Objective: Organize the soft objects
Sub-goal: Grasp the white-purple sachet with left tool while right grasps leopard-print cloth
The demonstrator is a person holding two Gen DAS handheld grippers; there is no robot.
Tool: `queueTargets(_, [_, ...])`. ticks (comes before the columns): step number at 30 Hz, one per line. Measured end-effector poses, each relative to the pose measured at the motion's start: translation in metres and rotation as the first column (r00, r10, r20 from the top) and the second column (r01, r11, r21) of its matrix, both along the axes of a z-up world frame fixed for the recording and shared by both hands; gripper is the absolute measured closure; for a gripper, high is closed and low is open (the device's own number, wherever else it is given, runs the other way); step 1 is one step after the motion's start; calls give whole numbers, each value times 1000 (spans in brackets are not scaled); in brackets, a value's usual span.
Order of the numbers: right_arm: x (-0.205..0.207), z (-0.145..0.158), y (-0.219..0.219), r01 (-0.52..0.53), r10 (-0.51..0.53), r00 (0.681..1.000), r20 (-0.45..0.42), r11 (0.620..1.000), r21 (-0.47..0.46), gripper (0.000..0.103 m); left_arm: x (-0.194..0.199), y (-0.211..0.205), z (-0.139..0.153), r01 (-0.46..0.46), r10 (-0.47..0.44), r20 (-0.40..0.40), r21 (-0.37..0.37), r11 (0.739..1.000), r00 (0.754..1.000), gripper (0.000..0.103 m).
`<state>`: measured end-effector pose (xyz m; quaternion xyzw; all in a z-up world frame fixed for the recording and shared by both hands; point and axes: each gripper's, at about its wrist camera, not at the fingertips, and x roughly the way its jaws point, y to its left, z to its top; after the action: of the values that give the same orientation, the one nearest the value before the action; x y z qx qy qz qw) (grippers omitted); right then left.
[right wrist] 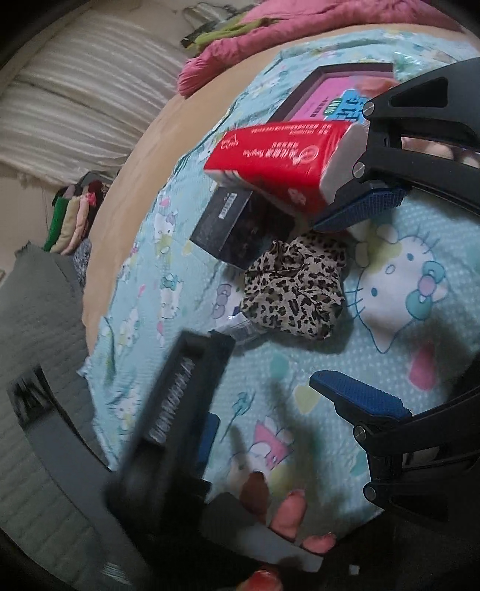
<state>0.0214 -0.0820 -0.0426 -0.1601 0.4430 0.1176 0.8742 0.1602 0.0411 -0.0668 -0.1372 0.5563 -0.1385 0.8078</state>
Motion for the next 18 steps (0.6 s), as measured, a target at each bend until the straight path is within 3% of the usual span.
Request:
queueTargets(10, [13, -40, 17, -75, 80, 997, 19, 983, -168, 28, 28, -10, -24, 3, -7, -58, -74, 997, 998, 18])
queueTargets(16, [20, -60, 20, -105, 112, 994, 16, 968, -227, 67, 36, -12, -35, -7, -2, -75, -121, 993, 997, 28])
queueTargets(18, [22, -63, 18, -109, 115, 993, 14, 968, -225, 81, 39, -14, -38, -13, 2, -83, -136, 991, 997, 43])
